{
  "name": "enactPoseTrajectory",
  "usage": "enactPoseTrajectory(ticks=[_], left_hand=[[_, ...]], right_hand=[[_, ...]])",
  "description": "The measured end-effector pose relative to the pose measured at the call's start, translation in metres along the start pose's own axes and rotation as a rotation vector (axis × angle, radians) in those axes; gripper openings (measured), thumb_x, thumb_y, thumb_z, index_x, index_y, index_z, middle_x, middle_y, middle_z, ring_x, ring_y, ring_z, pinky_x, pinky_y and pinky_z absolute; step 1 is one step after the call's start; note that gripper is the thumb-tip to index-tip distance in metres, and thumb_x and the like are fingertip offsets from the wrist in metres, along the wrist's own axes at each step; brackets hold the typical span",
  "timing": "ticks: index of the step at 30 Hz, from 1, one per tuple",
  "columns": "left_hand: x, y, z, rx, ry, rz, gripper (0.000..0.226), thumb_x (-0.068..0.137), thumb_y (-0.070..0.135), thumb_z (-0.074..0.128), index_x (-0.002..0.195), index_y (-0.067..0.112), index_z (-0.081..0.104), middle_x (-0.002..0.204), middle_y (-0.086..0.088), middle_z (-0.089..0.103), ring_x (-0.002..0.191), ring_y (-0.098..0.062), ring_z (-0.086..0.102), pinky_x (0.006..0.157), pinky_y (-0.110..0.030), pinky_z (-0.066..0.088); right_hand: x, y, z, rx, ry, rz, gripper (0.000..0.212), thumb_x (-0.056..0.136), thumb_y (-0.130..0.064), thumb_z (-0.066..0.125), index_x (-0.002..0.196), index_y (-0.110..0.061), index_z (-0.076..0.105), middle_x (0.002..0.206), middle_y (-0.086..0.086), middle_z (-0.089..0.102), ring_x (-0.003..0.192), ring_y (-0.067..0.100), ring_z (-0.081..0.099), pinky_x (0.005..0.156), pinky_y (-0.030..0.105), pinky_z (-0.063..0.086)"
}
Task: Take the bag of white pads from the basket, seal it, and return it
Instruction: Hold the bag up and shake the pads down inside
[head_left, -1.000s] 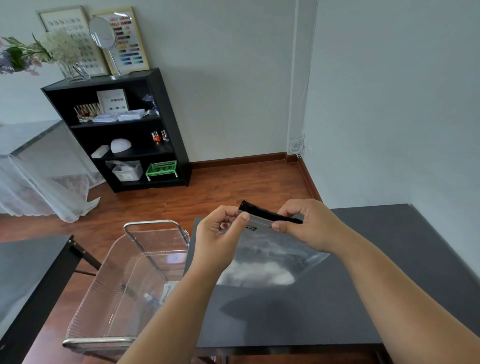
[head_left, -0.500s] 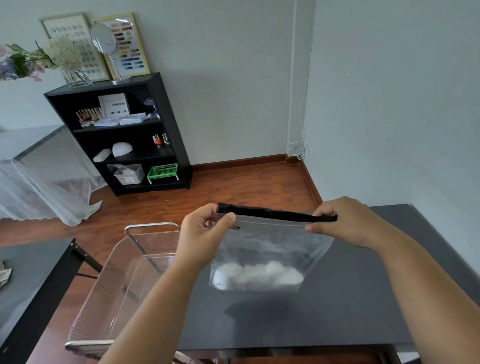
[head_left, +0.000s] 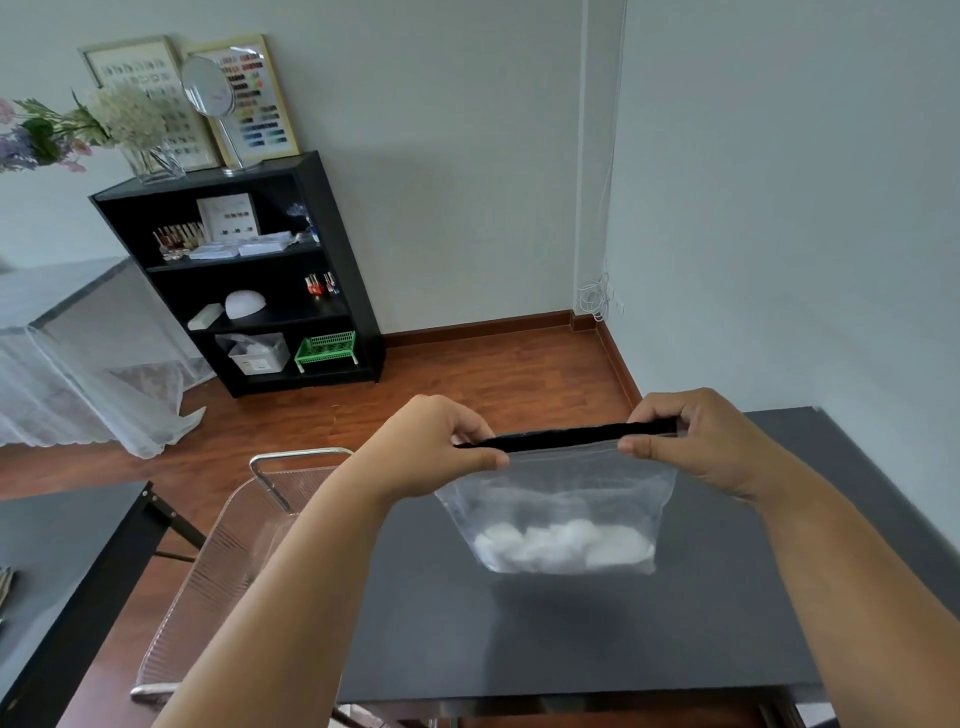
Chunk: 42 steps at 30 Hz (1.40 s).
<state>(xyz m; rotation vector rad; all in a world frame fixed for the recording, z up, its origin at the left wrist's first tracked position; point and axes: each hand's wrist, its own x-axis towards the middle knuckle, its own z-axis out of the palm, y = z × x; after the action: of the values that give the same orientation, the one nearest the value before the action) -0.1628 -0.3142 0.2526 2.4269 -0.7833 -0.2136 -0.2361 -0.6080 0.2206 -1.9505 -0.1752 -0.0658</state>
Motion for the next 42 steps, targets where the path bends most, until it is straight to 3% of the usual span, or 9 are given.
enactPoseTrajectory(ticks=[3,6,14,21,24,29,32,37,42], left_hand=[[0.006,0.007,0.000,0.033,0.089,0.035,0.014,0.080,0.043,0.077,0.074,0.030,0.074,0.070,0.017,0.071,0.072,0.001,0.064,0.070,-0.026,0.052],[0.005,0.004,-0.002,-0.043,0.122,0.071,0.016,0.081,0.038,0.077,0.071,0.028,0.072,0.067,0.013,0.070,0.066,-0.004,0.066,0.066,-0.022,0.049],[0.009,-0.008,0.001,-0.183,-0.031,0.031,0.016,0.079,0.038,0.079,0.068,0.029,0.072,0.059,0.014,0.065,0.050,0.004,0.052,0.052,-0.011,0.041],[0.014,-0.006,0.012,-0.105,-0.170,0.001,0.027,0.069,0.065,0.075,0.088,0.047,0.068,0.080,0.027,0.066,0.060,0.005,0.057,0.058,-0.010,0.044],[0.017,0.003,0.024,-0.181,-0.128,0.080,0.022,0.074,0.055,0.077,0.090,0.040,0.074,0.078,0.024,0.070,0.062,0.006,0.059,0.059,-0.008,0.043],[0.021,0.010,0.034,-0.268,-0.014,0.123,0.012,0.082,0.041,0.076,0.083,0.029,0.076,0.068,0.012,0.070,0.057,-0.004,0.057,0.056,-0.019,0.047],[0.022,0.010,0.034,-0.301,0.004,0.120,0.015,0.082,0.040,0.076,0.078,0.026,0.075,0.059,0.013,0.062,0.047,-0.002,0.045,0.048,-0.017,0.038],[0.024,0.012,0.034,-0.290,0.005,0.142,0.015,0.084,0.034,0.077,0.073,0.025,0.071,0.060,0.015,0.061,0.050,0.000,0.047,0.052,-0.015,0.038],[0.024,0.012,0.034,-0.257,0.004,0.212,0.016,0.084,0.032,0.076,0.072,0.023,0.069,0.067,0.003,0.066,0.062,-0.016,0.058,0.059,-0.031,0.047]], right_hand=[[0.001,0.003,0.000,0.143,0.108,0.015,0.023,0.062,-0.038,0.082,0.078,-0.022,0.077,0.071,-0.001,0.072,0.071,0.006,0.063,0.070,0.015,0.046],[-0.002,0.013,-0.003,0.291,0.225,0.092,0.030,0.058,-0.038,0.083,0.079,-0.018,0.079,0.075,0.008,0.074,0.077,0.008,0.066,0.083,0.025,0.045],[-0.005,0.022,0.002,0.324,0.279,0.065,0.030,0.062,-0.048,0.077,0.077,-0.022,0.079,0.072,-0.002,0.073,0.072,0.007,0.062,0.068,0.015,0.048],[0.002,0.010,0.015,0.345,0.266,-0.021,0.017,0.068,-0.035,0.076,0.076,-0.020,0.078,0.070,0.000,0.071,0.071,0.014,0.062,0.069,0.021,0.053],[0.003,0.005,0.020,0.354,0.244,-0.045,0.011,0.070,-0.026,0.076,0.076,-0.016,0.077,0.072,0.003,0.072,0.075,0.026,0.060,0.075,0.034,0.052],[0.003,0.000,0.022,0.349,0.243,-0.092,0.006,0.079,-0.007,0.074,0.073,-0.009,0.074,0.069,0.004,0.070,0.072,0.028,0.057,0.071,0.035,0.049],[0.003,0.001,0.022,0.362,0.264,-0.101,0.007,0.078,-0.011,0.073,0.071,-0.011,0.073,0.067,0.004,0.068,0.070,0.028,0.055,0.068,0.035,0.048],[0.004,0.006,0.023,0.303,0.246,-0.075,0.003,0.080,-0.021,0.075,0.078,-0.019,0.074,0.073,-0.001,0.067,0.073,0.021,0.054,0.073,0.032,0.047],[0.008,0.003,0.025,0.187,0.242,-0.055,0.020,0.070,-0.043,0.075,0.084,-0.028,0.077,0.078,0.010,0.069,0.070,0.021,0.054,0.070,0.031,0.047]])
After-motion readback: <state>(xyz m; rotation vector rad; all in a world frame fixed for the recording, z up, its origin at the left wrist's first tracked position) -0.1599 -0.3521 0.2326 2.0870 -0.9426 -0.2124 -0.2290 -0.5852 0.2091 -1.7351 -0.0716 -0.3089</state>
